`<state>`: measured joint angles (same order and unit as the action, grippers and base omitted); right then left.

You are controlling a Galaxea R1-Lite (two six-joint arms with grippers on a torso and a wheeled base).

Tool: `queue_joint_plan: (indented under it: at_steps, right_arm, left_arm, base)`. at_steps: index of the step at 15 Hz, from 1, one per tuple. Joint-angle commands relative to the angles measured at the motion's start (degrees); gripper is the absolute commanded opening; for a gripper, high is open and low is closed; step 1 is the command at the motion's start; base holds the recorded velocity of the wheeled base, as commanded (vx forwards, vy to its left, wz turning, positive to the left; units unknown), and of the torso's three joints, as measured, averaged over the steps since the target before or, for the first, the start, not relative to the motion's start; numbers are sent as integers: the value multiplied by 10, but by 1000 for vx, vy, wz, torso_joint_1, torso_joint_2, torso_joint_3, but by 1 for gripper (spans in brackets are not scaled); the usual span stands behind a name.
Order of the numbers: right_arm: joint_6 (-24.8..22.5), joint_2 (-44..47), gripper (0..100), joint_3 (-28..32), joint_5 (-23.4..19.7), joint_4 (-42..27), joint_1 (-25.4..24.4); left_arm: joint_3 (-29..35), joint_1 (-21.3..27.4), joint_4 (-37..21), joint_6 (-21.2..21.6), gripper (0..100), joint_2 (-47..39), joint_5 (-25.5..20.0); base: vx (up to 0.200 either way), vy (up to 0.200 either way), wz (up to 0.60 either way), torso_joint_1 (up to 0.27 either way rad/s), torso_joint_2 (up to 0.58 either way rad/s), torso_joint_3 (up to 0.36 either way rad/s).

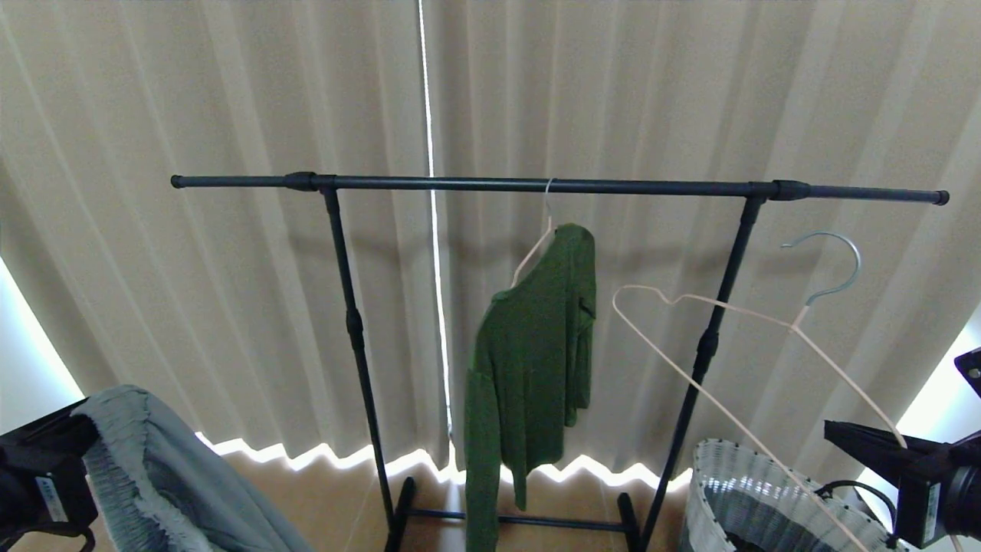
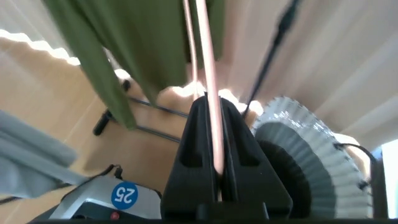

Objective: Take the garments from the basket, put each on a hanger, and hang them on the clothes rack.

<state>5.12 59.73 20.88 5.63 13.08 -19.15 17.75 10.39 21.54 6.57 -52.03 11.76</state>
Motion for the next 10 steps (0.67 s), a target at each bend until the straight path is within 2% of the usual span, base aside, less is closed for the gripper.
queue_joint_plan:
  at_steps: [1,8,10]
  right_arm:
    - [1,1,0,0,0,0,0]
    - [-1,-1,0,13,-22,1,-9]
    - [0,-6,0,15,-43,5,-25]
  left_arm:
    - [-1,1,0,-1,0,0,0]
    - [-11,2,0,0,0,11,0]
    - [-3,2,0,8,0,4,0]
  base:
    - [0,0,0,0,0,0]
    - [0,0,0,0,0,0]
    - [0,0,0,0,0,0]
